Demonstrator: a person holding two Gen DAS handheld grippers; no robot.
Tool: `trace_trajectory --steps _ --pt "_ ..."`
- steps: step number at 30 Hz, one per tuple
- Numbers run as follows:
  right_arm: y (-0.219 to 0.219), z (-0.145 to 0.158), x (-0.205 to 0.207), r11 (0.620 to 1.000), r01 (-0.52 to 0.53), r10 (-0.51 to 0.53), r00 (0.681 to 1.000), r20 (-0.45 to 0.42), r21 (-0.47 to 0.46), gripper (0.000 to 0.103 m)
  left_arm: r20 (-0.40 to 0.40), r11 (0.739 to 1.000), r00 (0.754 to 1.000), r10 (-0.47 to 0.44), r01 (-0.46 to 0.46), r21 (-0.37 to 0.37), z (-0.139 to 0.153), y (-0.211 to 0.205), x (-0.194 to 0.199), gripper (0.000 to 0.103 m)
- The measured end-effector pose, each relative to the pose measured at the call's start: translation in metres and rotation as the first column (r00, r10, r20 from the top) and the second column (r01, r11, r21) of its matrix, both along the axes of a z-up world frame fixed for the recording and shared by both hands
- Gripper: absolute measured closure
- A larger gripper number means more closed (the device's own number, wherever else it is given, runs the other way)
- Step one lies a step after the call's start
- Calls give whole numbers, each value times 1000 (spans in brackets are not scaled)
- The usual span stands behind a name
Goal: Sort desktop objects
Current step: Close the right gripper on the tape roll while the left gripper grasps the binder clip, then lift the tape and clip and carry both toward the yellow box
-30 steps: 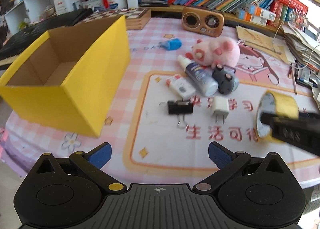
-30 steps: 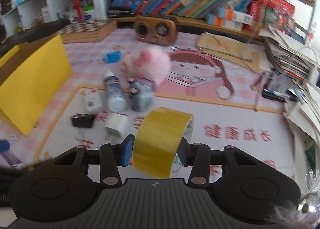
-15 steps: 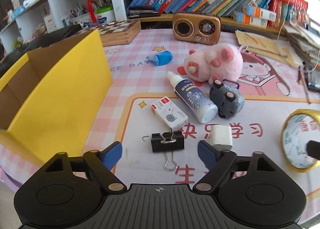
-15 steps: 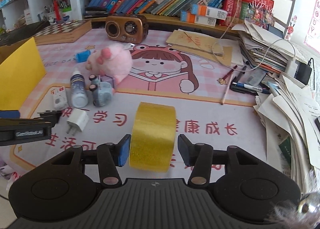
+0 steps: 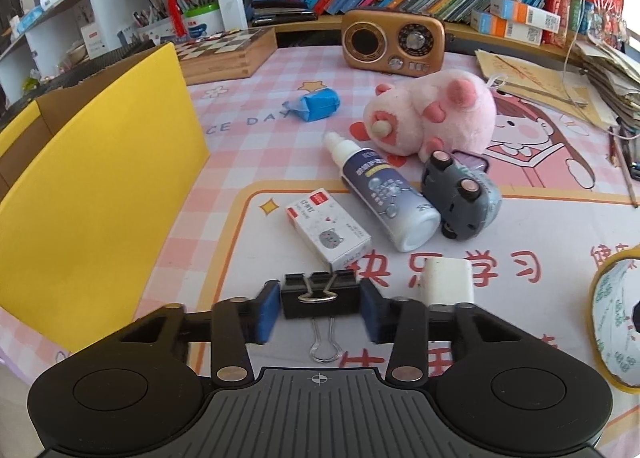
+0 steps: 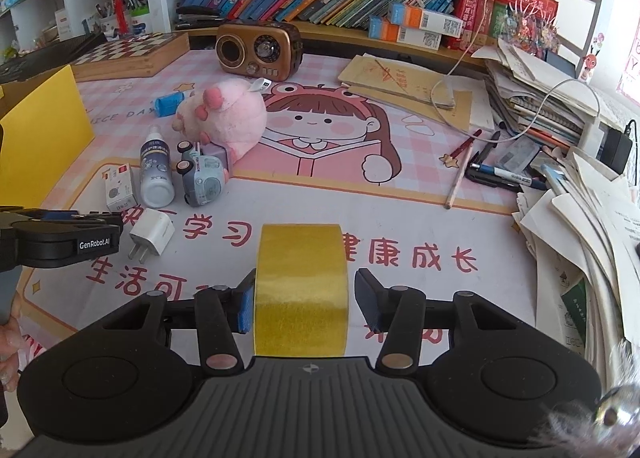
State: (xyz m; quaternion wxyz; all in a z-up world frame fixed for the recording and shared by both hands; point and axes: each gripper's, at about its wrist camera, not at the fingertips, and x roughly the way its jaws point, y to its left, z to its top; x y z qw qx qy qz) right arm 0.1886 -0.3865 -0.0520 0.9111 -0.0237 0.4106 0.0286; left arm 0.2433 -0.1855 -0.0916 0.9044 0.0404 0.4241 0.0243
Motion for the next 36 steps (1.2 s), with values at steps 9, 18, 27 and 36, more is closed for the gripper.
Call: trace_trajectory --steps 9,18,27,36 --pt "0 10 -1 999 -30 29 999 31 31 64 29 1000 1000 -3 3 -28 19 10 -12 64" --pt "17 23 -13 997 -65 62 996 66 44 64 101 996 995 -27 35 -78 57 26 -43 64" --pt "51 31 -37 996 -75 71 994 83 45 64 133 989 989 -64 80 -122 74 51 -84 64" --pt "100 40 -71 999 -28 24 994 104 39 64 166 976 976 -140 164 -145 79 93 -120 64"
